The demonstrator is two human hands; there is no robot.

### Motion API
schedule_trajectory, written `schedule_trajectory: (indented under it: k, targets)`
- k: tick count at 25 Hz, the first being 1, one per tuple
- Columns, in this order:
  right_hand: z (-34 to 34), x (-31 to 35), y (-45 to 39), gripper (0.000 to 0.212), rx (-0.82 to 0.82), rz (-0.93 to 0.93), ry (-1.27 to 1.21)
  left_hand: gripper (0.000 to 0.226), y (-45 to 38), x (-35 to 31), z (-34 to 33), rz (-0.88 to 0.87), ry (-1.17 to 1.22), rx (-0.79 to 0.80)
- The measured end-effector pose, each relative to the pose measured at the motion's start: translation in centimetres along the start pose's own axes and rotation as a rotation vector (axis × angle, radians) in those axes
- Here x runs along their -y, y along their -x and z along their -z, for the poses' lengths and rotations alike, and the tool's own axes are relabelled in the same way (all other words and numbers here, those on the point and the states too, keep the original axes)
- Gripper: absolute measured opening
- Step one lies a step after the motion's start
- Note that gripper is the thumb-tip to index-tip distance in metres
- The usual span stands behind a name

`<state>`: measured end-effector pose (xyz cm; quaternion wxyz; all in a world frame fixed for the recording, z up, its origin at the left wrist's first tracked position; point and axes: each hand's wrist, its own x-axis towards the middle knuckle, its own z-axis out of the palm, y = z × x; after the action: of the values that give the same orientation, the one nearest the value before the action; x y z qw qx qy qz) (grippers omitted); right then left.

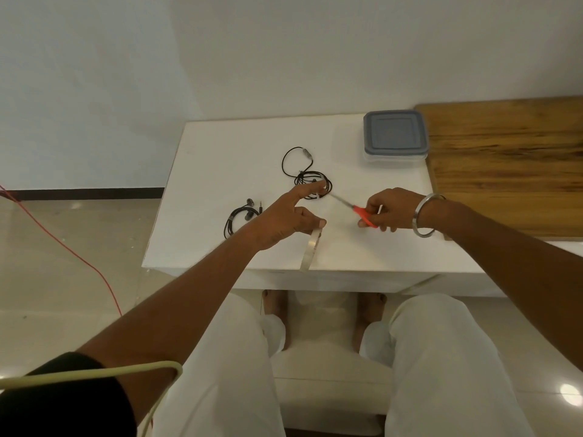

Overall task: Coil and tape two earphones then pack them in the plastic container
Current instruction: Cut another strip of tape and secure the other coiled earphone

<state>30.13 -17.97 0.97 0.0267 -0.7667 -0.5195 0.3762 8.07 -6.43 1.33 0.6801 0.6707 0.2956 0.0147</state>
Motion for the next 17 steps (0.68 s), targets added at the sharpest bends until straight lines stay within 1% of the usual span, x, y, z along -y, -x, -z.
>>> schedule_trajectory:
  k: [2, 4, 5, 7, 10, 11, 12, 13, 14, 15, 16, 17]
  targets:
    - [-0.1, -1.0, -0.5, 0.042, -0.098, -0.11, 0.184, 0.076, 0.0, 0.1, 0.1, -0.002, 0.018, -0.018]
    - [-0.3, -1.5, -0.9, 0.042, -0.157, -0.254, 0.345, 0.076, -0.1, 0.1, 0.0, -0.005, 0.011, -0.027]
    - [-0.5, -1.6, -1.1, 0.041, -0.169, -0.306, 0.369, 0.076, -0.1, 0.0, -0.1, -0.01, 0.007, -0.033]
    - [-1.0, -1.9, -1.5, 0.04, -0.179, -0.361, 0.334, 0.075, -0.2, -0.1, -0.4, -0.029, 0.014, -0.052]
    - [-1.4, -1.9, -1.6, 0.026, -0.174, -0.361, 0.26, 0.073, -0.2, 0.0, -0.8, -0.061, 0.055, -0.096]
    - [-1.4, -1.7, -1.6, 0.025, -0.183, -0.328, 0.26, 0.072, -0.3, 0.1, -1.0, -0.069, 0.059, -0.127]
    - [-1.5, -1.3, -1.4, 0.023, -0.249, -0.266, 0.235, 0.07, -0.4, 0.1, -1.2, -0.076, 0.055, -0.167]
    - [-1.7, -0.6, -1.2, 0.019, -0.36, -0.174, 0.156, 0.07, -0.6, 0.1, -1.5, -0.084, 0.047, -0.215]
    - [-2.0, 0.3, -0.8, 0.016, -0.467, -0.056, 0.021, 0.069, -0.8, 0.2, -1.7, -0.096, 0.043, -0.266]
    - [-2.4, 1.4, -0.3, 0.015, -0.499, 0.068, -0.147, 0.069, -1.1, 0.3, -1.9, -0.112, 0.042, -0.315]
    - [-2.9, 2.7, 0.2, 0.02, -0.426, 0.155, -0.321, 0.07, -1.4, 0.4, -2.1, -0.126, 0.039, -0.359]
    - [-3.6, 4.0, 0.6, 0.03, -0.285, 0.184, -0.479, 0.071, -1.7, 0.6, -2.2, -0.136, 0.032, -0.398]
